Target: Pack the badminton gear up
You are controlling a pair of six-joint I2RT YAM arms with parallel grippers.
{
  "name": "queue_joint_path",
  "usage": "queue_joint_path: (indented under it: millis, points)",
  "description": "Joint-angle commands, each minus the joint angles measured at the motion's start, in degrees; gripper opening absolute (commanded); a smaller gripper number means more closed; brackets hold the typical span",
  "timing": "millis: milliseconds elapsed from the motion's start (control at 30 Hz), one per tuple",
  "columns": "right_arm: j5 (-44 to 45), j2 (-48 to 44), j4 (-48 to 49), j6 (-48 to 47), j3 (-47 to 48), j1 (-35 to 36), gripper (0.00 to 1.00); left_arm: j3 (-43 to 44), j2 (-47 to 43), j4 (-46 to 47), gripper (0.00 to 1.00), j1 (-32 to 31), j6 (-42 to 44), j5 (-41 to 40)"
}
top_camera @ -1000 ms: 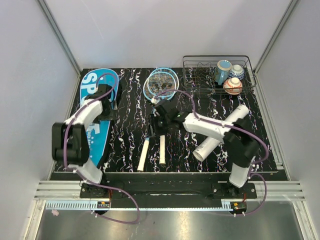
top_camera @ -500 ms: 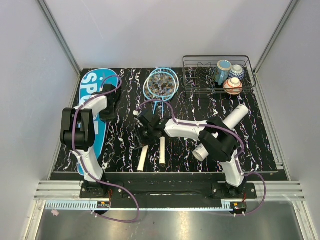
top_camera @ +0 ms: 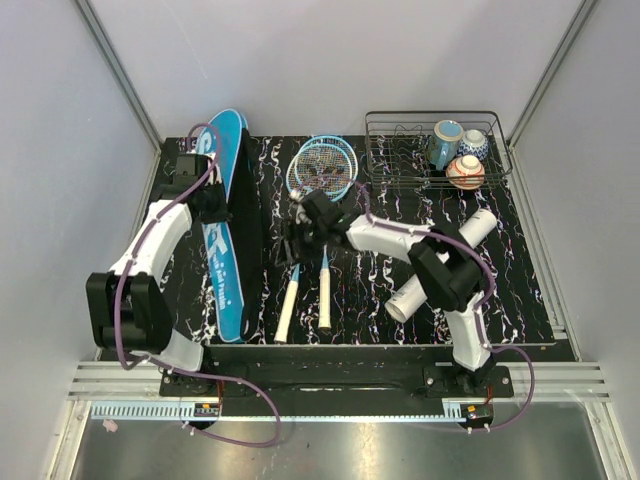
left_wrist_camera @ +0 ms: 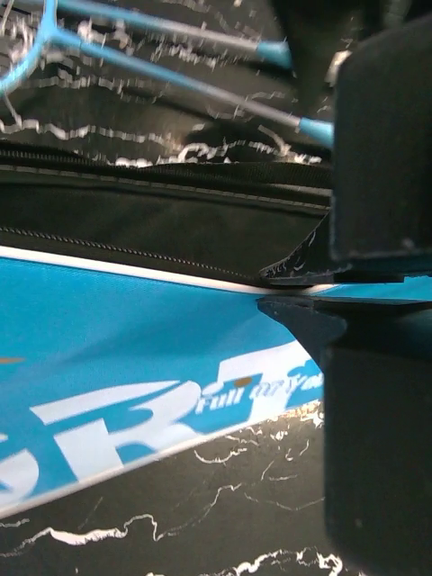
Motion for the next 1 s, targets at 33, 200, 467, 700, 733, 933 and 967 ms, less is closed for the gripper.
queue_joint_path:
  millis: [33,200,467,700,733,933,967]
  points:
    - [-7.67,-1.96,10.67,4.91,2.14,-5.97,0.74,-5.09,-8.96,8.1,0.0,0.5,-0.07,9.11]
    - [-10.58,1.82,16.91,6.49,4.78,-6.15,0.78,-13.26,-16.07,18.65,0.0,0.68,-2.27,13.95]
    - [-12.25,4.37,27.38,14.76,1.54,-6.15,0.78,-13.81,-16.35,20.95,0.0,0.94,-4.02,21.07]
    - [-6.64,-0.63,19.92,10.64,-2.5,-6.24,0.78,-14.33,-16.88,19.98,0.0,0.94,-4.82,18.45]
    - [-6.63,-2.9,19.04,9.93,-4.34,-6.32,0.78,-14.42,-16.97,19.63,0.0,0.94,-4.99,17.92]
    - [-7.42,-12.13,20.16,12.73,-12.86,-6.41,0.79,-13.98,-16.09,18.84,0.0,1.03,-5.96,17.73]
    - [-6.9,-12.85,20.26,13.52,-13.93,-6.41,0.79,-14.07,-16.0,18.84,0.0,1.03,-5.96,17.73]
